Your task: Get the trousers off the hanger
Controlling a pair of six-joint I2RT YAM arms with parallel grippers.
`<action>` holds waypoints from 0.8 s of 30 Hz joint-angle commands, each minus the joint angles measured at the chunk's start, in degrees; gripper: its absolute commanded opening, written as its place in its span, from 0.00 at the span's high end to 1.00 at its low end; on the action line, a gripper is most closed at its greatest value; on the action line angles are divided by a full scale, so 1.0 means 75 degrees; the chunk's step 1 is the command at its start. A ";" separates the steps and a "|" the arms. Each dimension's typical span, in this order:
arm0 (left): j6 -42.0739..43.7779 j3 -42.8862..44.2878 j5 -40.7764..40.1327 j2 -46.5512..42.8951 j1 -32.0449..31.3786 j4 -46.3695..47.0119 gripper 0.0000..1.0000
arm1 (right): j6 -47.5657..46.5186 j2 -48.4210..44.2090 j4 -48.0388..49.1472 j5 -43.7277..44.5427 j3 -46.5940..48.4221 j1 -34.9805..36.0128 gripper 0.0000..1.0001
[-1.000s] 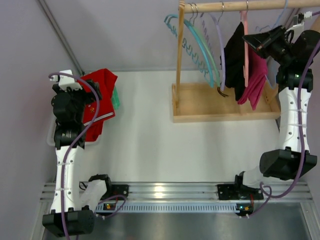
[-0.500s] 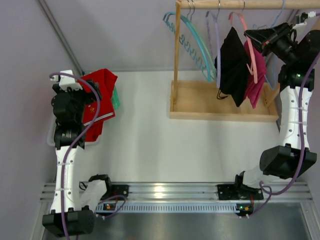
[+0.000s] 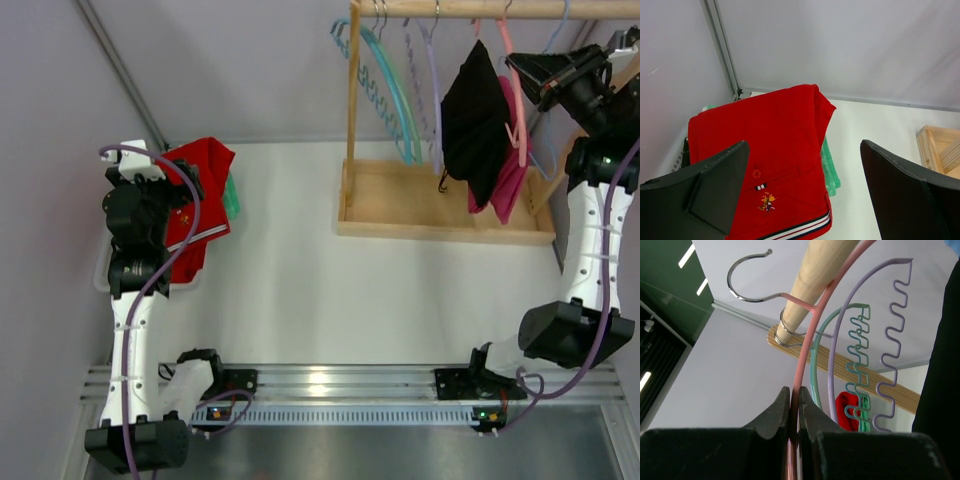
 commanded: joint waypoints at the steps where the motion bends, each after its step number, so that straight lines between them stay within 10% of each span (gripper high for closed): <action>1: 0.0110 0.0286 0.0237 -0.0021 0.0033 0.0286 0.01 | 0.0190 -0.1171 0.1894 0.0177 -0.0164 -0.0184 1.00; 24: 0.0297 0.0334 0.1385 0.0119 0.0033 0.0696 0.01 | 0.0238 -0.4956 0.0431 -0.0221 -0.3916 -0.0512 1.00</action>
